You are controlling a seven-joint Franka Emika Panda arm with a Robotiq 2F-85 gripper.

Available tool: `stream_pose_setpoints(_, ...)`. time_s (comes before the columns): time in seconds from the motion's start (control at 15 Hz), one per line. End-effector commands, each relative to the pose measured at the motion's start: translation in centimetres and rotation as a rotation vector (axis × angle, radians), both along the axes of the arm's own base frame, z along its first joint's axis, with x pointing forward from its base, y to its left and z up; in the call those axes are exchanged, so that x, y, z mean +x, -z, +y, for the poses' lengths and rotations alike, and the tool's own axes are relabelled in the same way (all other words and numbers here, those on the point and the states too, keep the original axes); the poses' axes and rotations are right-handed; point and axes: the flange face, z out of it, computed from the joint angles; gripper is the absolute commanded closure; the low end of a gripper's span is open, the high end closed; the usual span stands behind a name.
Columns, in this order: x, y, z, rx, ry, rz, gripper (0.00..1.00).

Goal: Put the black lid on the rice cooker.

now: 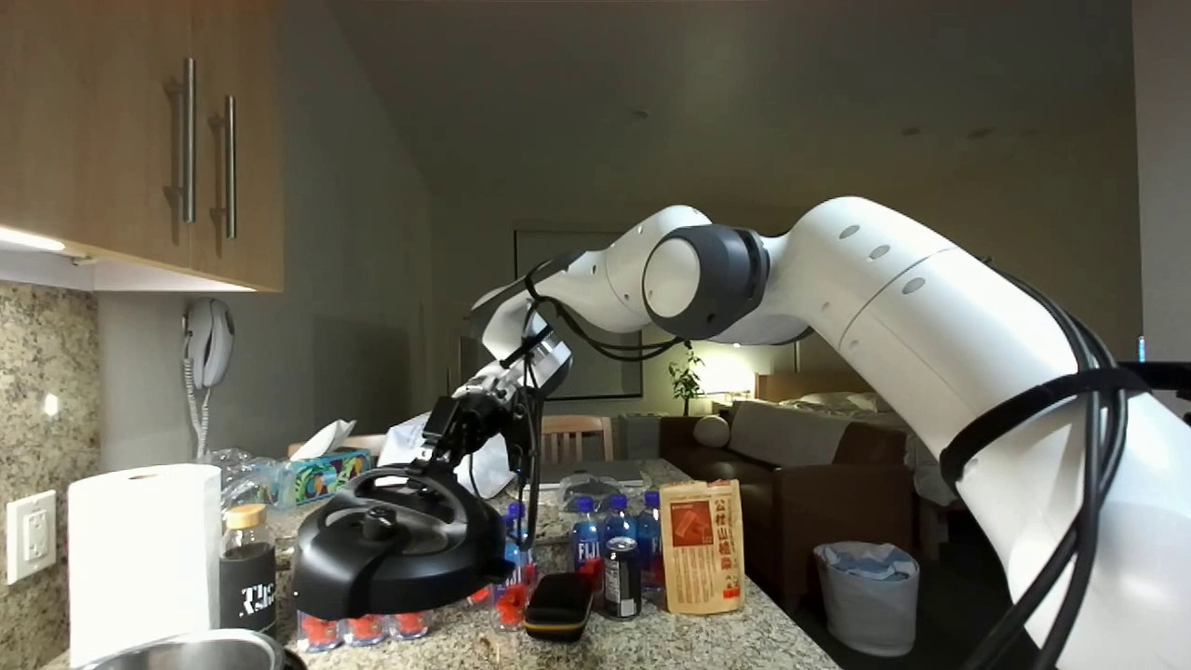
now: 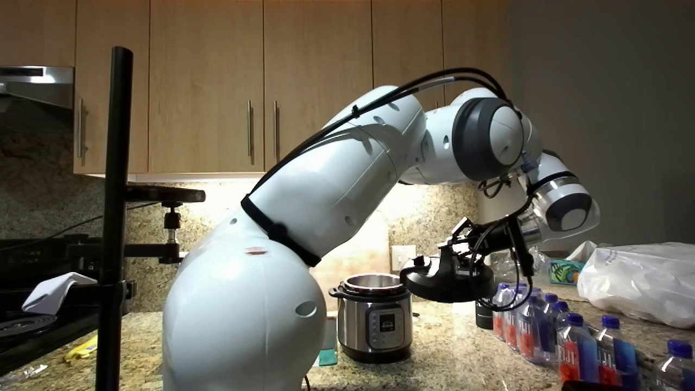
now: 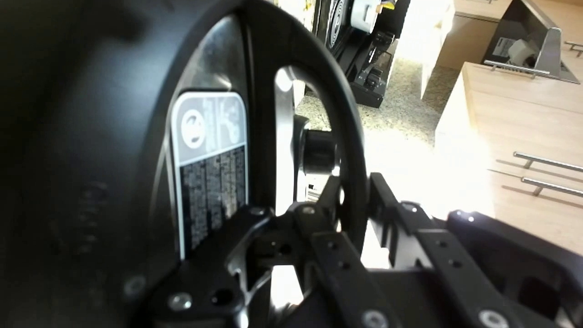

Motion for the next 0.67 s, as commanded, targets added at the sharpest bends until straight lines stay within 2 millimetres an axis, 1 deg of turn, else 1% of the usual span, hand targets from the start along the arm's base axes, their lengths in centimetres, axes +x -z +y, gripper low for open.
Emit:
stream_pose_setpoints(0.0,0.9,-1.5,3.9,0.027,0.018,0.063,0.93)
stream_pose_setpoints(0.27,1.7,-1.0,9.6,0.01,0.023,0.133,0.93)
stream_pose_setpoints(0.47,1.6,-0.9,14.7,-0.025,0.018,0.155,0.93)
stream_pose_setpoints(0.6,1.2,-1.1,18.2,-0.054,0.012,0.155,0.93)
